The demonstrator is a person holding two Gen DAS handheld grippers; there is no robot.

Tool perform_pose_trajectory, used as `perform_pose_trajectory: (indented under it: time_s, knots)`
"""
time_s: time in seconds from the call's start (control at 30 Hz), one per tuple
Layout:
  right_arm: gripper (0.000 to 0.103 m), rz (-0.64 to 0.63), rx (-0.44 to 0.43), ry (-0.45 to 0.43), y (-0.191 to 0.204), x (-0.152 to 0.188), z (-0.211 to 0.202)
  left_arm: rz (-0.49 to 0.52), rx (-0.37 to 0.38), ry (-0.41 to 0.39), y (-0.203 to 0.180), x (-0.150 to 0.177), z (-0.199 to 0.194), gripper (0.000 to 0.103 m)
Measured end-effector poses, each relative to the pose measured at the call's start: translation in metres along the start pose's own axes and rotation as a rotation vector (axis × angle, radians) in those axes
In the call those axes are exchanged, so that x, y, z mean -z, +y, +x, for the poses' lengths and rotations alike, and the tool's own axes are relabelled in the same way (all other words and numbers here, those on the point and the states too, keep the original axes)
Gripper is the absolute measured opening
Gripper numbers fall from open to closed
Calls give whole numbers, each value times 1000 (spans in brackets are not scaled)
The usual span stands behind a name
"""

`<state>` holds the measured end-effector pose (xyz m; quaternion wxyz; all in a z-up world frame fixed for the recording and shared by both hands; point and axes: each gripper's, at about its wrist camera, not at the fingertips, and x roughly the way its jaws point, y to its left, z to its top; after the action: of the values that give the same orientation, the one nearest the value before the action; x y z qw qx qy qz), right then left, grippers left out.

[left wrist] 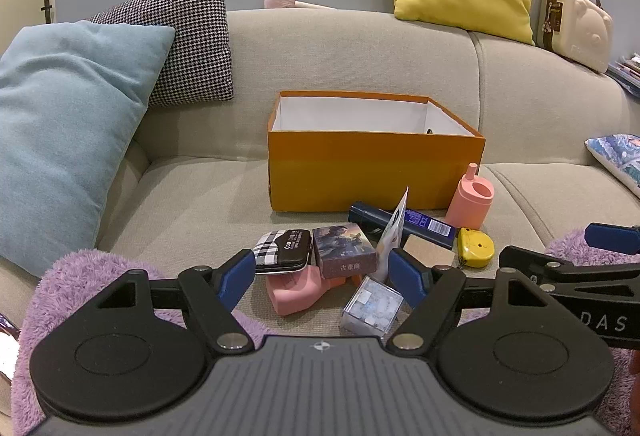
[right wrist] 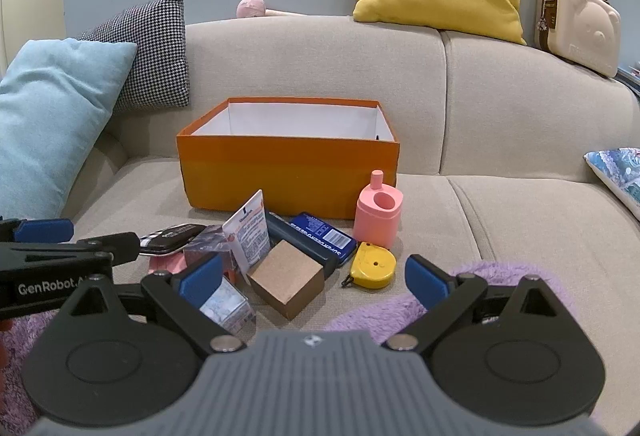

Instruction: Organize rigid objects

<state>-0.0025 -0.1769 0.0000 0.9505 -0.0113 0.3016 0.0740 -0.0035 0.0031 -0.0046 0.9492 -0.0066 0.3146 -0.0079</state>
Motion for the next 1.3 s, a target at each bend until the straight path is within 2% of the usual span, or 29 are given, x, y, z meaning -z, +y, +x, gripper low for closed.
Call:
perform_pose_trajectory:
  time_s: [0.53, 0.73, 0.77, 0.83, 0.93, 1.07, 1.13, 1.2, 1.3]
  knots:
    - [97, -1, -1, 17, 2, 1, 3, -5, 23, 22, 1, 1, 4, 89]
    - [96, -13, -33, 79, 6, -1, 21, -23, 81, 87, 11, 3, 17, 79]
    - [92, -14, -43, 94, 7, -2, 26, -26, 93, 103, 13, 2, 21, 78]
    - [86, -21, -63, 124, 10, -5, 37, -26, 111, 124, 18, 0, 28, 68]
    - [79, -39, -92, 150, 15, -10, 53, -29, 127, 142, 25, -4, 40, 65]
    - [61, -44, -169, 212, 26, -16, 77, -63, 138, 201, 40, -11, 61, 61]
    - [55, -69, -204, 240, 37, -17, 89, -68, 145, 234, 48, -14, 72, 53]
    - [42, -90, -247, 268, 48, -18, 100, -65, 154, 259, 54, -16, 79, 52]
    - [36, -99, -297, 303, 61, -25, 114, -90, 164, 289, 66, -22, 88, 45]
